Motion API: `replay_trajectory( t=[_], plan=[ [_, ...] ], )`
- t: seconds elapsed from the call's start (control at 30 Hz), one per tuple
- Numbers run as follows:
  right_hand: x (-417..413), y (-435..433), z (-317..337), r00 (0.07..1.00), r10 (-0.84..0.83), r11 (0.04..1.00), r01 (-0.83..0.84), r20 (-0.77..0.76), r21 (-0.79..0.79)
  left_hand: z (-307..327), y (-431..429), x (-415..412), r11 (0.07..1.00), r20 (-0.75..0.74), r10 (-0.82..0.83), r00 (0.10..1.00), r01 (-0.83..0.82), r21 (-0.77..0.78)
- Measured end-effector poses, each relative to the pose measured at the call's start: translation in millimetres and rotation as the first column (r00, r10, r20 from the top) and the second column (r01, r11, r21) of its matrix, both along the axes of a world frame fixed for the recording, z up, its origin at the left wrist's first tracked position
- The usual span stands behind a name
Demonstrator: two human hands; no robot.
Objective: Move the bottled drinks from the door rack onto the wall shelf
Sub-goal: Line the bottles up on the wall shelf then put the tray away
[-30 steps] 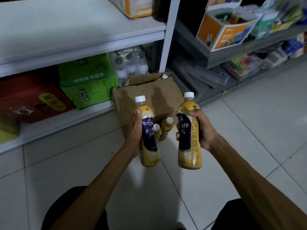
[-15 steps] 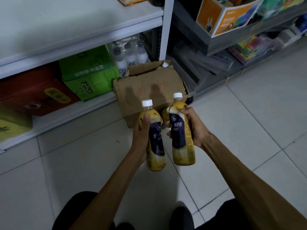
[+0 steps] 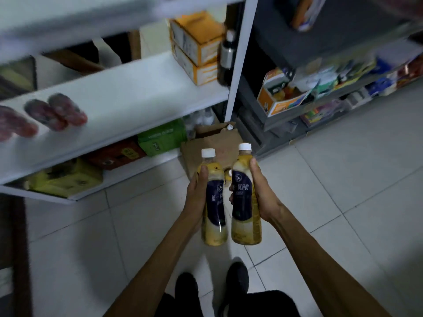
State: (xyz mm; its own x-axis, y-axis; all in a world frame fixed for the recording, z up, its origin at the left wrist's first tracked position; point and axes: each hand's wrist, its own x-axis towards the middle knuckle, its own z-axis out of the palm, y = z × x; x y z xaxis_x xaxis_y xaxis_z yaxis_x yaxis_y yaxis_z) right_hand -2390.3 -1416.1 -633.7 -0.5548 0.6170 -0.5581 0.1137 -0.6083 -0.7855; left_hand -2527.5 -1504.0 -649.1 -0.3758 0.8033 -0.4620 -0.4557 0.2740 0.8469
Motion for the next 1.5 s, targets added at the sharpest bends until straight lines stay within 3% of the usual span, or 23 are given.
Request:
replay_trajectory(
  t=[0.3, 0.47, 0.7, 0.9, 1.2, 1.4, 1.5],
  plan=[
    [-30.3, 5.8, 282.7, 0.976, 0.010, 0.996, 0.011, -0.218, 0.093, 286.2, 15.5, -33.0, 0.973, -0.093, 0.046, 0.995, -0.023, 0.228],
    [-51.3, 8.2, 430.0, 0.957, 0.041, 0.970, 0.031, -0.287, 0.241, 440.1, 14.4, -49.3, 0.937, -0.184, 0.154, 0.971, -0.084, 0.339],
    [-80.5, 3.5, 580.4, 0.903, 0.180, 0.915, -0.008, -0.391, 0.403, 582.7, 0.1, -70.0, 0.877, -0.191, 0.215, 0.958, -0.103, 0.470],
    [-102.3, -8.9, 647.7, 0.855, 0.364, 0.841, -0.132, -0.368, 0.525, 655.5, -27.1, -77.9, 0.817, -0.217, 0.362, 0.907, -0.196, 0.542],
    [-142.4, -46.7, 699.1, 0.791, 0.494, 0.759, -0.190, -0.361, 0.622, 702.9, -83.0, -84.1, 0.718, -0.216, 0.522, 0.825, -0.290, 0.632],
    [-178.5, -83.4, 701.0, 0.736, 0.556, 0.743, -0.231, -0.387, 0.628, 702.5, -131.6, -110.3, 0.665, -0.297, 0.704, 0.645, -0.452, 0.595],
    [-204.5, -103.9, 697.4, 0.733, 0.570, 0.728, -0.242, -0.371, 0.642, 704.7, -158.2, -127.6, 0.683, -0.384, 0.717, 0.581, -0.480, 0.550]
  ],
)
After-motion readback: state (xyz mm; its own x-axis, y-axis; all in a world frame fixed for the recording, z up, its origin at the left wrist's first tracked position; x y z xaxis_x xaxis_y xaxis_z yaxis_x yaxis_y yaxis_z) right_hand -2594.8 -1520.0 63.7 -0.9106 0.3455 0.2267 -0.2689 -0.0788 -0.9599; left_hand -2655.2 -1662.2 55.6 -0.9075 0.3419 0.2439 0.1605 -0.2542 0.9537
